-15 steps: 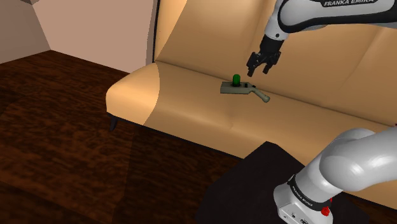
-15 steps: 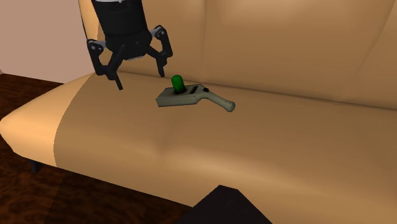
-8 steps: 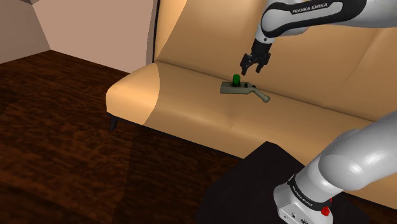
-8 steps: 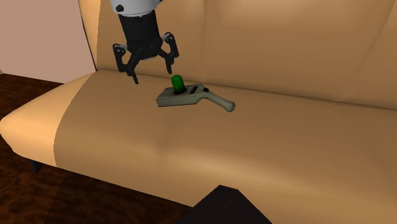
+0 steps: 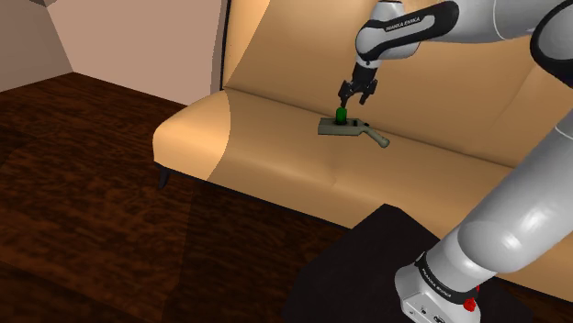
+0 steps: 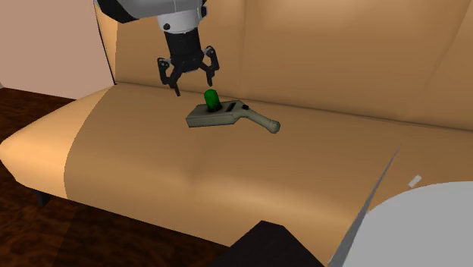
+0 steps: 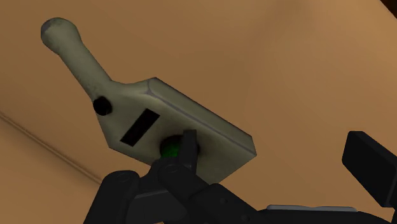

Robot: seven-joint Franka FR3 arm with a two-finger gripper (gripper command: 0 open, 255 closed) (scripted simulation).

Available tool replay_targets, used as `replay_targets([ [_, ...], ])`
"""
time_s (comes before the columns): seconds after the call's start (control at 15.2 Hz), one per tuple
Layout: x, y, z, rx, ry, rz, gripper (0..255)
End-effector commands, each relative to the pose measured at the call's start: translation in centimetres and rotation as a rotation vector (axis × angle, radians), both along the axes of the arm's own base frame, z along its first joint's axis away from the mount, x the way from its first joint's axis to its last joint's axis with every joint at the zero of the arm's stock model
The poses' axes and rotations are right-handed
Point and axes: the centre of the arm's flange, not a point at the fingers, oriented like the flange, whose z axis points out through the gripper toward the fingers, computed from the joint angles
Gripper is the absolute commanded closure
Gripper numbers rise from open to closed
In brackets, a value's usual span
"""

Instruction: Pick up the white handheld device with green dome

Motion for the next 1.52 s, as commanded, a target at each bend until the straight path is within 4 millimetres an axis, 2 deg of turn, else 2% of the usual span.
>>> replay_targets([
  [0.0, 1.7, -1.7, -1.2, -0.004, 0.000, -0.005, 0],
  [0.79, 12.0, -11.7, -7.6, -0.021, 0.003, -0.035, 0],
  [0.86, 12.1, -11.8, -7.6, -0.021, 0.003, -0.035, 0],
  [1.32, 12.1, -11.8, -11.6, -0.021, 0.003, -0.035, 0],
  [1.45, 12.1, -11.8, -11.6, -0.021, 0.003, -0.035, 0],
])
